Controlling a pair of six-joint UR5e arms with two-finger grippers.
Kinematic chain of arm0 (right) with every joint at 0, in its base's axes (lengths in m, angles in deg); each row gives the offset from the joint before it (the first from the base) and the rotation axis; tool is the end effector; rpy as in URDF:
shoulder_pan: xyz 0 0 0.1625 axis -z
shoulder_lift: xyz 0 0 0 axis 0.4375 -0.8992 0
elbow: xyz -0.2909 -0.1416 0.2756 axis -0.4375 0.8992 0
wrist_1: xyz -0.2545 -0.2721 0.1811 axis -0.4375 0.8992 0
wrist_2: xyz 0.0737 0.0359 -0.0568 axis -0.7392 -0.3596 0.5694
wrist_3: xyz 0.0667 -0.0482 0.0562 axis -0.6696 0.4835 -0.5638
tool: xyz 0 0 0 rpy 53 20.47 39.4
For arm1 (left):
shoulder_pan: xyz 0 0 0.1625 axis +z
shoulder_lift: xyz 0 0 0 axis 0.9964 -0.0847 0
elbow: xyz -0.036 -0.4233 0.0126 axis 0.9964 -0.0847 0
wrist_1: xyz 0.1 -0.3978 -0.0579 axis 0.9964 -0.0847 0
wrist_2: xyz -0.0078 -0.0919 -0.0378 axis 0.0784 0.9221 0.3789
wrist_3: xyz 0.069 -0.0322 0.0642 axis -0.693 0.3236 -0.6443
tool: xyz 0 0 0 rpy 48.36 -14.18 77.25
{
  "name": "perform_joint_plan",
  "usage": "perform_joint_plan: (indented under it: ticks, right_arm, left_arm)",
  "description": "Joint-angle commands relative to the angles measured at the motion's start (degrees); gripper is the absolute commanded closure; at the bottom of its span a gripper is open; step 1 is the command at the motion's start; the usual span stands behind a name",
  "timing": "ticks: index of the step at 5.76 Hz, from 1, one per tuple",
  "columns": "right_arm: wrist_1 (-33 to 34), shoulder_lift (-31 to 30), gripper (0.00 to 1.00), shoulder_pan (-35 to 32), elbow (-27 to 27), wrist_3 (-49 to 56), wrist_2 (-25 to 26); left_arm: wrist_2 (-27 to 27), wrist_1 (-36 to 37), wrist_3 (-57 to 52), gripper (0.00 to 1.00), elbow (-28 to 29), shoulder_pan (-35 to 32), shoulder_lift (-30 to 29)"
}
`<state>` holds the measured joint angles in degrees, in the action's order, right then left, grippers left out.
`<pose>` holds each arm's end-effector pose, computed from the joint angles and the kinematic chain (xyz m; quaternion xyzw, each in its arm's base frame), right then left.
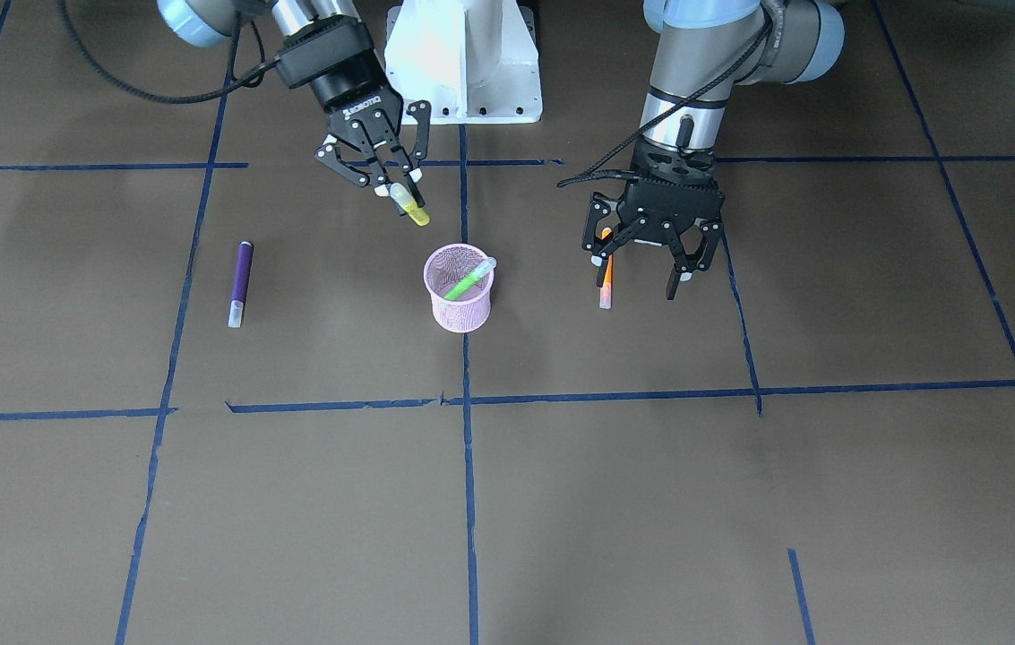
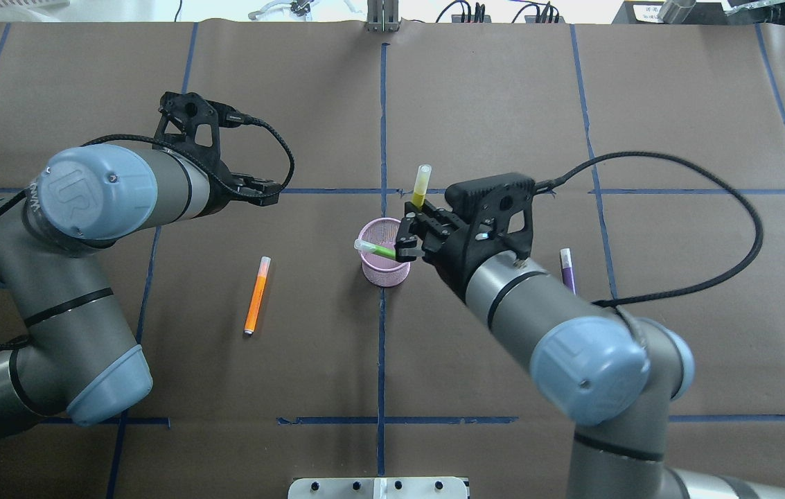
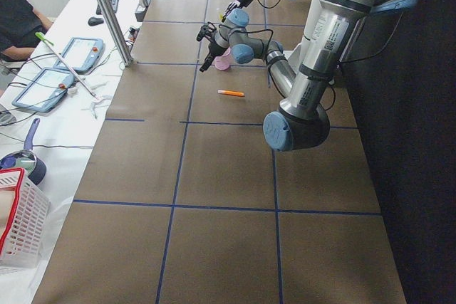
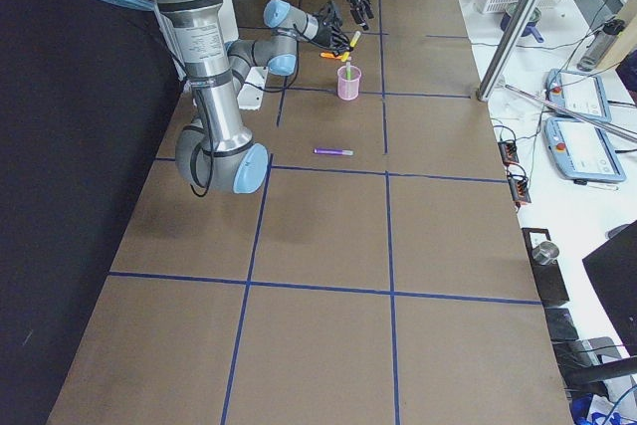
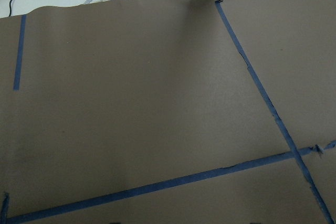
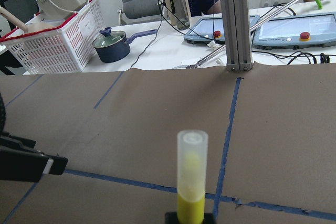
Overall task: Collect pens into pen holder
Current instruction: 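Drop the yellow marker into the cup while the left gripper descends to the orange marker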
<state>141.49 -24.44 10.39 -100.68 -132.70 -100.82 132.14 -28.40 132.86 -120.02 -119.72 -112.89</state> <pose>-0.4694 -0.3246 0.1688 0.4313 -0.4910 0.0941 0.7510 0.4111 -0.4495 0.2402 0.2973 0.3931 0.0032 0.8701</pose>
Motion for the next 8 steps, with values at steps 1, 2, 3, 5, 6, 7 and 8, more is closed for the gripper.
perform_joint_plan:
  ticks: [1,2,3,5,6,7,8]
  right_arm:
    - [0.1,2.5,0.99,2.5,3.0,-2.0,6.0]
    - [0.1,2.9,0.99,2.5,4.2,-2.0,6.6]
    - [0.1,3.6,0.99,2.5,5.4,-2.0,7.8]
    - [-0.4,5.2,0.98,2.5,8.3,-2.5,9.4]
    - [0.0,5.2,0.93,2.5,8.6,-2.5,9.4]
    - [0.1,5.2,0.85,2.5,8.8,-2.5,9.4]
    - [0.1,5.2,0.73,2.5,9.9,-2.5,9.4]
  left_arm:
    - [9.4,1.0,-0.1,0.15,-0.2,0.2,0.3]
    - [14.9,4.9,-0.1,0.15,-0.1,-0.4,0.1]
    - [15.2,9.0,-0.3,0.15,0.2,-0.1,-0.5]
    - [19.9,10.6,-4.8,0.1,1.2,-0.1,-0.6]
    - [20.1,10.4,-5.0,0.09,3.4,0.1,-0.7]
    - [20.1,10.4,-5.1,0.08,3.9,0.1,-1.2]
    - [20.0,10.3,-5.0,0.08,4.4,0.2,-1.4]
